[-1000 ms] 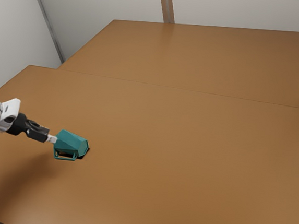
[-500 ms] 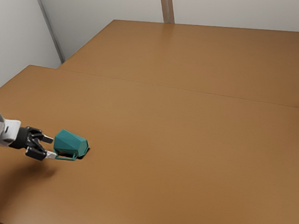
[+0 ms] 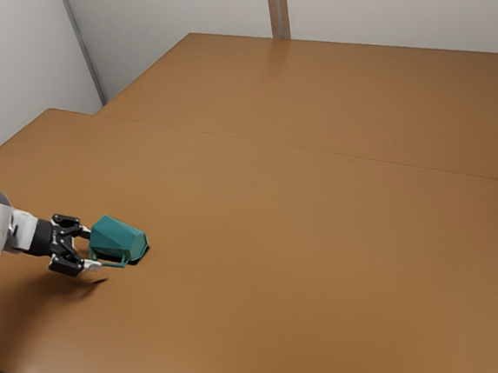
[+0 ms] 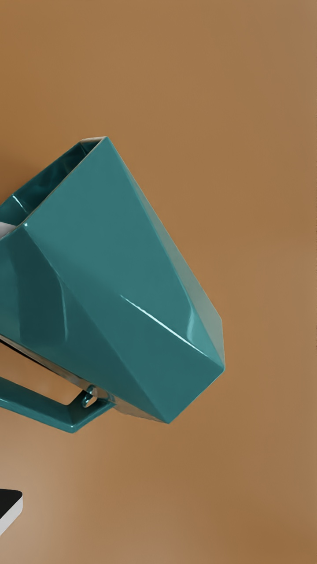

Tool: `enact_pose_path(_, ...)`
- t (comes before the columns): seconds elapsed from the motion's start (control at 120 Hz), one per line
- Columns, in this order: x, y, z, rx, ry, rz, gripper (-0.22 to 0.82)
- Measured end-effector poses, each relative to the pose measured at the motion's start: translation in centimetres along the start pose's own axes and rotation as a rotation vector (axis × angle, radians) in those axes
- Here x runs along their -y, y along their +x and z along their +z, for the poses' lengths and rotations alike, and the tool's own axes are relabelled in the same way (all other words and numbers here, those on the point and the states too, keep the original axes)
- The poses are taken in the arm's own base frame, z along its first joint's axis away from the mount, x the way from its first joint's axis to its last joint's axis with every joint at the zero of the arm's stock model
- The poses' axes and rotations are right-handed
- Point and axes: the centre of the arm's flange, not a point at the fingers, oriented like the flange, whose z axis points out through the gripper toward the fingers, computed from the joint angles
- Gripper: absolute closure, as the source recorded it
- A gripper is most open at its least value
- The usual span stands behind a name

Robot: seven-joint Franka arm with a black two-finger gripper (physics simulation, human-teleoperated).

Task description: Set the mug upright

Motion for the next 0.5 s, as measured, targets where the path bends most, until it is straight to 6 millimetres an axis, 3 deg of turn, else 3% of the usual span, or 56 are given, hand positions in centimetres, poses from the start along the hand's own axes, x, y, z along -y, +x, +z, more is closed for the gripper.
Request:
enact_pose_path(0.292,-0.27,0.27,0.77,-0.071,0.013,0.031,0.01)
enact_pose_path(0.5,-0.32,0.65,1.02,-0.097,0.022,0.056,0.22)
